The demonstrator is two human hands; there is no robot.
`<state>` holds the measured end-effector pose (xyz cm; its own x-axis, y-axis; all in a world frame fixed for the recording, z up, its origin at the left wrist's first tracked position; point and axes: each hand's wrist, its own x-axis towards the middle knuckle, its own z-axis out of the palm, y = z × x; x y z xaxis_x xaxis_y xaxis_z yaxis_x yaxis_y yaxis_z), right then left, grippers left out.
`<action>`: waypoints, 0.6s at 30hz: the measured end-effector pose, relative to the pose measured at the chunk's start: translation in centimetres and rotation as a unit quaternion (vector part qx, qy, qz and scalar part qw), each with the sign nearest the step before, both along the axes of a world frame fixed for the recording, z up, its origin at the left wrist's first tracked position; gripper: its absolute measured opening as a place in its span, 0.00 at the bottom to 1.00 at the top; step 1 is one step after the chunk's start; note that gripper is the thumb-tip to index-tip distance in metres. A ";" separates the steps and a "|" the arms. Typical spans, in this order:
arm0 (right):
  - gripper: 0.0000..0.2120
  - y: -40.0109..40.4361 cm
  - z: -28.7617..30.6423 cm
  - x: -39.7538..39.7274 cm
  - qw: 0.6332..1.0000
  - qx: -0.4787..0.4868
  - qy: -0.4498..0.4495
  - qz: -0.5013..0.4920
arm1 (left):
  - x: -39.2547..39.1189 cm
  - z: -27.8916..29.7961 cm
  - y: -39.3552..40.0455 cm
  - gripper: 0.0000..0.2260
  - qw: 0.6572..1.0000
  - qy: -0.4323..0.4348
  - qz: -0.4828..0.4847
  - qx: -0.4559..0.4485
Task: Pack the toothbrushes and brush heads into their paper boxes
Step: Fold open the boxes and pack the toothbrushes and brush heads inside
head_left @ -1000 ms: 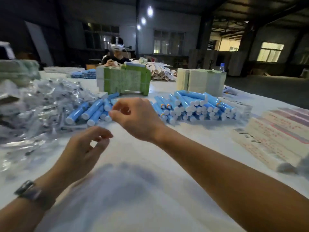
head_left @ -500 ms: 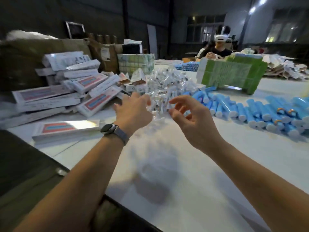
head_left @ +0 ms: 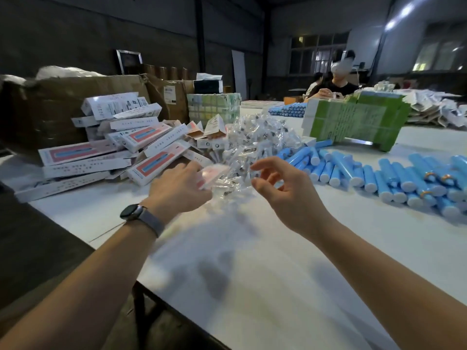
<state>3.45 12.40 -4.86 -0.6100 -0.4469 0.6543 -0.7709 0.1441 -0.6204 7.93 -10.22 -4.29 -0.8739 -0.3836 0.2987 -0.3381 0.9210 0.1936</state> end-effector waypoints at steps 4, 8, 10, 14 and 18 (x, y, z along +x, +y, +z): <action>0.12 0.6 0.0 -0.8 0.998 -0.048 -0.041 -0.029 | -2.9 1.6 5.6 0.27 0.955 0.174 -0.129 0.202; 0.10 1.4 0.1 -1.7 0.990 -0.100 -0.081 -0.059 | -5.3 1.4 10.6 0.24 0.819 0.241 -0.210 0.478; 0.10 2.1 0.2 -2.4 0.987 -0.099 -0.106 -0.071 | -6.4 0.2 11.7 0.24 0.778 0.266 -0.219 0.525; 0.08 3.7 0.5 -5.6 0.961 -0.151 -0.198 -0.120 | -7.0 -1.7 12.1 0.33 0.773 0.356 -0.220 0.476; 0.08 3.9 0.7 -11.1 0.951 -0.080 -0.166 -0.248 | -6.6 -2.6 12.4 0.33 0.790 0.378 -0.251 0.413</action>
<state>-7.67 16.32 -4.16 -0.9044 0.0397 0.4248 -0.3909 0.3219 -0.8623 1.31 2.14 -6.89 -0.6692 -0.3827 0.6369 0.5288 0.3568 0.7701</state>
